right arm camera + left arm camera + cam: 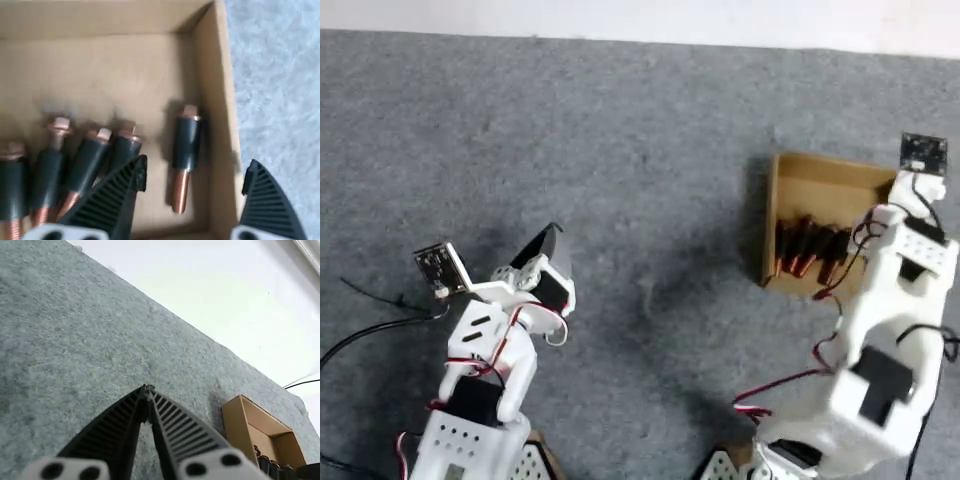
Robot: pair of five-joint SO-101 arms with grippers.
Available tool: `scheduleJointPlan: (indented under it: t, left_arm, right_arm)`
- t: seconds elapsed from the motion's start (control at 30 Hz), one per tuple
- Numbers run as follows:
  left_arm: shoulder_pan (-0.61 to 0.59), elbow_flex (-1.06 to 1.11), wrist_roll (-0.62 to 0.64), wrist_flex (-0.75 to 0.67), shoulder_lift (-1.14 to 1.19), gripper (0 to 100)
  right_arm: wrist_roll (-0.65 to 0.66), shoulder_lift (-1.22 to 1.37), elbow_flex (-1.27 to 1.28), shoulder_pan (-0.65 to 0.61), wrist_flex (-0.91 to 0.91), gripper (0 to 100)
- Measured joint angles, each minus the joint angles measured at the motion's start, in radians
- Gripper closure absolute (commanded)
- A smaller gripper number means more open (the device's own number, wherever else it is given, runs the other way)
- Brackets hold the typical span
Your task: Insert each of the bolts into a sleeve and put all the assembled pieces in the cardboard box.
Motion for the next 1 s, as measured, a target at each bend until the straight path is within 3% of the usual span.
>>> scheduleJointPlan:
  t: [0.13,0.47,0.6,0.9,1.0]
  left_arm:
    - [0.000,0.000,0.000,0.000,0.000,99]
    - [0.000,0.000,0.000,0.000,0.000,99]
    - [0.000,0.000,-0.074,0.000,0.000,99]
    - [0.000,0.000,-0.249,0.000,0.000,99]
    - [0.000,0.000,-0.311,0.011,0.000,99]
  right_arm:
    - [-0.043,-0.206,0.158,-0.080,0.000,72.4]
    - [-0.146,-0.901,0.781,-0.419,-0.100,72.4]
    - [-0.150,-1.204,0.993,-0.511,-0.109,72.4]
    - [-0.155,-1.788,1.280,-0.535,-0.094,72.4]
    - [-0.155,-1.811,1.280,-0.535,-0.064,72.4]
